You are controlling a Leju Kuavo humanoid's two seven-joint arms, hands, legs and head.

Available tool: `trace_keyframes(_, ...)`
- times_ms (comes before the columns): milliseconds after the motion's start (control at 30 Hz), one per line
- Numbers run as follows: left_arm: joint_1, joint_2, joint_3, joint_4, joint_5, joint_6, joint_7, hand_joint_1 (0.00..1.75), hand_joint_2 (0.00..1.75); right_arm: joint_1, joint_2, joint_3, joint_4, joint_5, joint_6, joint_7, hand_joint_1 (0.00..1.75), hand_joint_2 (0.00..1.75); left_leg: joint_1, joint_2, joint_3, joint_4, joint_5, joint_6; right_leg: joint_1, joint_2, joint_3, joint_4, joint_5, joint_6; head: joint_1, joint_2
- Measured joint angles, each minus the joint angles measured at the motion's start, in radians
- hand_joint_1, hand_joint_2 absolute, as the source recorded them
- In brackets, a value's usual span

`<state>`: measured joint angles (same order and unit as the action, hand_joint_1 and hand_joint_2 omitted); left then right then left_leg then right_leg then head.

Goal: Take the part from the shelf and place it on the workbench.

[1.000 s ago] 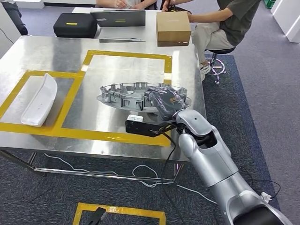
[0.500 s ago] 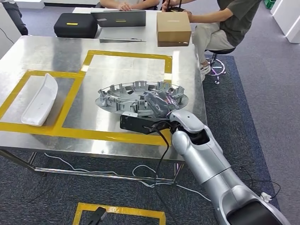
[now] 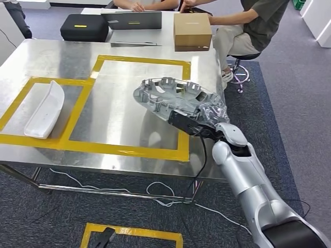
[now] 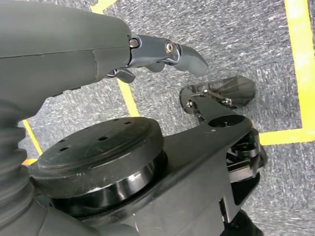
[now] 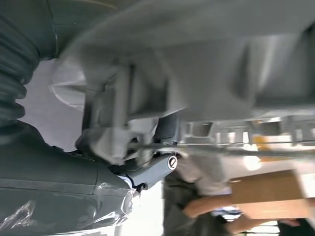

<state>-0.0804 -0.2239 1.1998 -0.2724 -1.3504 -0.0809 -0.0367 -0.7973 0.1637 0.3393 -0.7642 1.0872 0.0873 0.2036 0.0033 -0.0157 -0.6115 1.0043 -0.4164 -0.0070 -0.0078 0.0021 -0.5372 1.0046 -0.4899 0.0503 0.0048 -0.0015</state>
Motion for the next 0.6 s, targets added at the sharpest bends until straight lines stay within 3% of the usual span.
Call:
trace_keyframes(267,0.002,0.000,0.001,0.000,0.008,0.002,-0.011,0.00,1.75,0.031,-0.067,-0.202,0.015,0.150,0.002,0.015,1.75,1.75,-0.001,0.002,0.000,0.000,0.000,0.001,-0.001,0.005,0.006,0.000,0.003,0.002,0.000,0.000)
trace_keyframes(500,0.000,-0.001,0.001,0.000,0.009,0.006,-0.012,0.00,1.75,0.055,-0.075,-0.272,0.014,0.181,0.007,0.001,1.75,1.75,-0.001,0.006,0.000,0.000,0.001,0.001,0.000,0.009,0.004,0.001,0.003,0.002,0.000,0.000)
trace_keyframes(600,0.000,0.000,0.001,0.000,0.009,0.008,-0.010,0.00,1.75,0.057,-0.075,-0.282,0.013,0.221,0.008,-0.059,1.75,1.75,-0.001,0.010,0.000,-0.001,0.001,0.001,0.000,0.013,0.002,0.001,0.004,0.001,0.000,0.000)
